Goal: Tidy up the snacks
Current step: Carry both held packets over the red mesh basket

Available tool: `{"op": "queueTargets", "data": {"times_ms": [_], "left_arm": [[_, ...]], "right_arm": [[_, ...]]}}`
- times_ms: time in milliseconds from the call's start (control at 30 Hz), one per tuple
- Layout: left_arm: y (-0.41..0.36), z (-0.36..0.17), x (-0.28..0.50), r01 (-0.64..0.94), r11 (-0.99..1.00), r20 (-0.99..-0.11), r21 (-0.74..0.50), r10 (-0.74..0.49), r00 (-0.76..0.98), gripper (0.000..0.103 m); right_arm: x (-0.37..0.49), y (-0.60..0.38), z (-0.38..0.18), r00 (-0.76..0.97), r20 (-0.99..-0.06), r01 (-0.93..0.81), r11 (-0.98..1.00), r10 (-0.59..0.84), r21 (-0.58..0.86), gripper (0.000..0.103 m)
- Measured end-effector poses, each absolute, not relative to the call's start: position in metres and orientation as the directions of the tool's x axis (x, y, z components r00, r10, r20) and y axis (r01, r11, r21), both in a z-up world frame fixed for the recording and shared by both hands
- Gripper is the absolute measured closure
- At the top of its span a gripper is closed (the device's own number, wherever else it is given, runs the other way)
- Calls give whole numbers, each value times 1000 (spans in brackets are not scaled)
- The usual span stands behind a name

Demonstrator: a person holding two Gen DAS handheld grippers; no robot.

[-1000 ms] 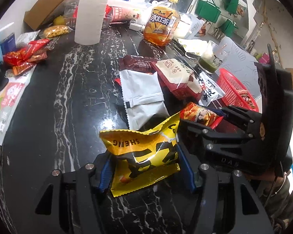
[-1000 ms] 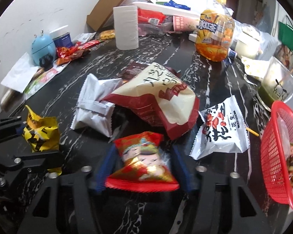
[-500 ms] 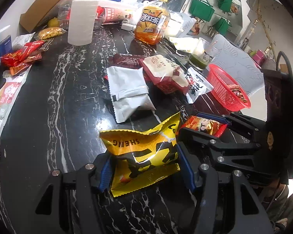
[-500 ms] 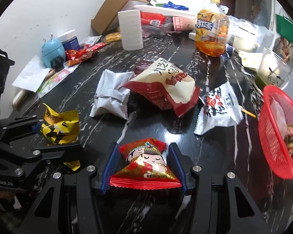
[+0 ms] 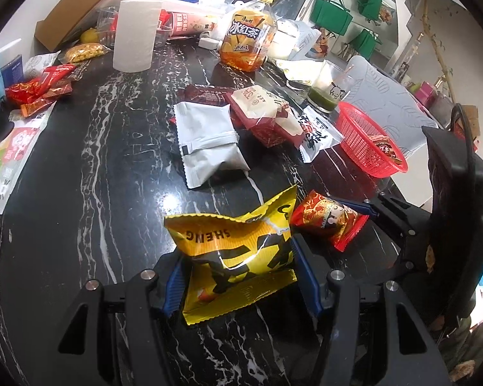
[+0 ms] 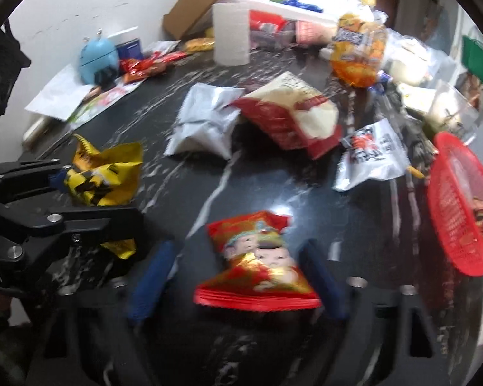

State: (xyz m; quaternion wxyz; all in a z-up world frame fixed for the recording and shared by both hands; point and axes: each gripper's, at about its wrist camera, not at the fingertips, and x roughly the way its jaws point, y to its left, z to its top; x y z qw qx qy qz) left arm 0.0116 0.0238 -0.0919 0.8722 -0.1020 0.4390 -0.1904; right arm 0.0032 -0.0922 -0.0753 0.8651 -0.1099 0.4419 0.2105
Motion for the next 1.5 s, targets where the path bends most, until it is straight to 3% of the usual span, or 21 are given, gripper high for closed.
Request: {"op": "queueTargets", "data": {"times_ms": [33, 67, 100, 467, 1000, 1500], "left_arm": [[24, -92, 11, 241, 908, -727, -343, -419, 544, 45], [25, -92, 12, 239, 908, -728, -343, -418, 544, 45], [25, -92, 12, 237, 908, -728, -345, -418, 543, 45], [28, -85, 13, 237, 907, -723, -349, -422, 547, 45], [9, -41, 18, 317, 886, -684, -338, -463, 564, 45], [-49, -33, 30, 462, 813, -684, -356, -563, 464, 45]], "right_arm": [[2, -91, -74, 526, -806, -464, 886, 271, -5, 26], [1, -91, -73, 533, -801, -464, 886, 272, -8, 44], [1, -91, -71, 536, -799, -461, 887, 275, -4, 54], [4, -97, -68, 519, -797, -437, 897, 308, 62, 54], [-7, -116, -18, 583, -734, -417, 904, 350, 99, 54], [-27, -171, -1, 648, -717, -270, 958, 256, 98, 54]]}}
